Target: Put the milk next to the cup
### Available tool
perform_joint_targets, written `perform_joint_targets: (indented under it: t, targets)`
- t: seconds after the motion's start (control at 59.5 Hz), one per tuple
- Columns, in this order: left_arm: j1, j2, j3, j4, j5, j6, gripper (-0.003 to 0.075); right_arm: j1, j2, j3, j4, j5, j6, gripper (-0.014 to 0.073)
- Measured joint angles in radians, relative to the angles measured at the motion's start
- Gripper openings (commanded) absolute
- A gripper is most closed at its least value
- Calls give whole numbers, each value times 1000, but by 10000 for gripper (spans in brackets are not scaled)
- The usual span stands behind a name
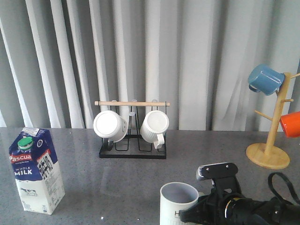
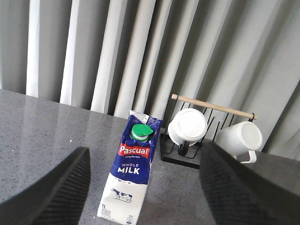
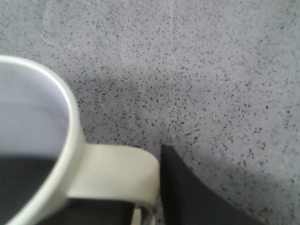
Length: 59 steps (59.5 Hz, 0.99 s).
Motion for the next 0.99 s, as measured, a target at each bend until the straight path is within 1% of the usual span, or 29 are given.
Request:
perform_joint_targets:
  t: [0.118, 0.219, 0.488, 0.656, 0.74, 0.807, 0.875, 0.891, 0.925, 0.992]
  targets:
    - [0, 0, 0, 0, 1, 0, 486, 0, 0, 0, 9, 32, 2, 402]
    - [0, 0, 0, 0, 1, 0, 486, 0, -12, 0, 20, 70, 2, 460]
    - [0, 0, 0, 0, 1, 0, 486, 0, -106, 0, 26, 168, 2, 463]
    - [0, 0, 0, 0, 1, 0, 486, 0, -214, 0, 35, 308, 2, 460]
    - [0, 0, 0, 0, 1, 0, 486, 0, -277, 0, 38, 401, 0, 434]
    - [0, 0, 0, 0, 1, 0, 486, 0, -343, 0, 38, 486, -21, 375]
    - [0, 0, 0, 0, 1, 0, 486, 0, -414, 0, 46, 561, -63, 267]
    - [0, 0, 0, 0, 1, 0, 486, 0, -431, 0, 50, 578, -77, 229]
    - [0, 0, 0, 0, 1, 0, 486, 0, -475, 0, 60, 619, -115, 176]
    - [0, 0, 0, 0, 1, 0, 486, 0, -569, 0, 89, 700, -206, 42]
